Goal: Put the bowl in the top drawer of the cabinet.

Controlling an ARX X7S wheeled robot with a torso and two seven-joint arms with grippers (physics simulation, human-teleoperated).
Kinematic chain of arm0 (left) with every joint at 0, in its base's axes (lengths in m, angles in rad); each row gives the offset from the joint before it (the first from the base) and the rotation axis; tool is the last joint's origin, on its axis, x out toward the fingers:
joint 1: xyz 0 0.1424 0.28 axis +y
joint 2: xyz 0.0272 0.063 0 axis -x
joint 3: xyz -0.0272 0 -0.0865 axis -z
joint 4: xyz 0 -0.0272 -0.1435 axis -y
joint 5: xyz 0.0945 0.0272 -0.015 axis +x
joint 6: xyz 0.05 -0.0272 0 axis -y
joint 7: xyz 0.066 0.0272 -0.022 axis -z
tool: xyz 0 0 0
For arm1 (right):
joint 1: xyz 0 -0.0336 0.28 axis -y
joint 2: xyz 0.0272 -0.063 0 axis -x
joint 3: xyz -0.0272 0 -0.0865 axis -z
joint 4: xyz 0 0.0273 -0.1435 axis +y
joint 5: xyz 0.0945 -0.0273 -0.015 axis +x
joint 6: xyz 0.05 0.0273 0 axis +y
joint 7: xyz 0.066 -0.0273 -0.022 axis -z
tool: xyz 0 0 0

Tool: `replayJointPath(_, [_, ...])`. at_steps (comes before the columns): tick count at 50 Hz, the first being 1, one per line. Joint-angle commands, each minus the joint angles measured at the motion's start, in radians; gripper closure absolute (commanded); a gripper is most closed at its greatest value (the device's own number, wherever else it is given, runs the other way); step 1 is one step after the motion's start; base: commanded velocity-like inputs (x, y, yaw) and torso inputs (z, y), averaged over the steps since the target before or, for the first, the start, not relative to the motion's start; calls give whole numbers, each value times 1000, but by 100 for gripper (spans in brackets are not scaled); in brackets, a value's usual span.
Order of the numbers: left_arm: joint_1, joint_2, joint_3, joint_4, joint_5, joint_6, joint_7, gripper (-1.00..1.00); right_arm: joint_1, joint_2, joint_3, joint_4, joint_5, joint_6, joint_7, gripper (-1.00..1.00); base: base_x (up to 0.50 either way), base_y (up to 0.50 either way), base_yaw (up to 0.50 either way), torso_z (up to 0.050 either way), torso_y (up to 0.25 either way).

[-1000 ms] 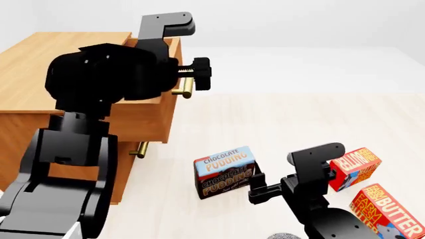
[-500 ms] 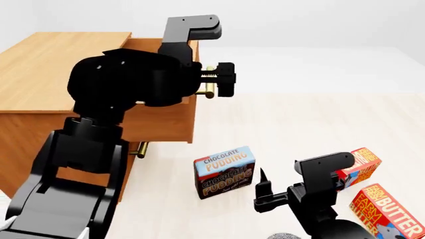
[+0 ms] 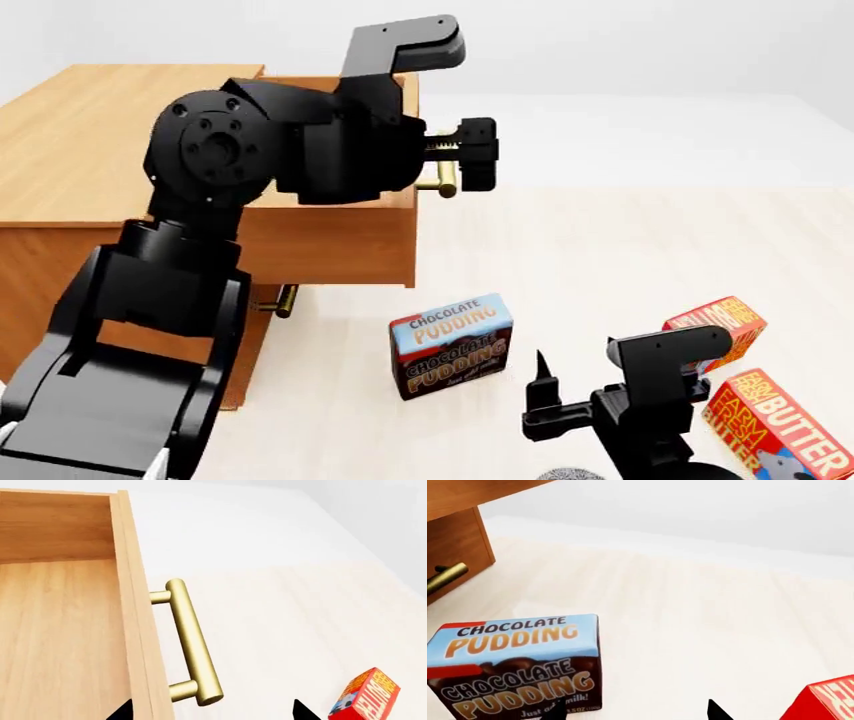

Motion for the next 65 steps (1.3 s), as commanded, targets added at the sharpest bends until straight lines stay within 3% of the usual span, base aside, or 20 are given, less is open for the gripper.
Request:
replayJointPath(1, [-7, 14, -54, 95, -304, 2, -14, -100, -6, 0, 1, 13, 1, -11, 2, -100, 0, 0, 0, 0, 10])
replayJointPath(15, [-29, -34, -63, 176, -368, 11, -6, -100, -19, 2, 0, 14, 5, -27, 1, -100, 0, 0, -1, 0, 3])
replayJointPath(31, [-31, -95, -144, 419, -654, -9, -296, -100, -2, -1, -33, 16, 1, -18, 8, -100, 0, 0, 0, 0, 0])
replayJointPath(39, [97, -149, -153, 656, -872, 23, -483, -100, -10, -7, 55, -18, 37, -19, 30, -100, 0, 0, 0, 0, 0])
replayJointPath(47, [256, -211, -178, 890, -1011, 47, -537, -100, 21, 8, 190, -143, 114, 85, 87, -100, 0, 0, 0, 0, 0])
replayJointPath(52, [362, -246, -203, 988, -1034, 31, -527, -100, 58, 26, 270, -220, 167, 162, 117, -100, 0, 0, 0, 0, 0])
replayJointPath(65, [654, -281, -307, 1069, -968, -108, -365, -100, 165, 72, 471, -368, 296, 360, 189, -100, 0, 0, 0, 0, 0])
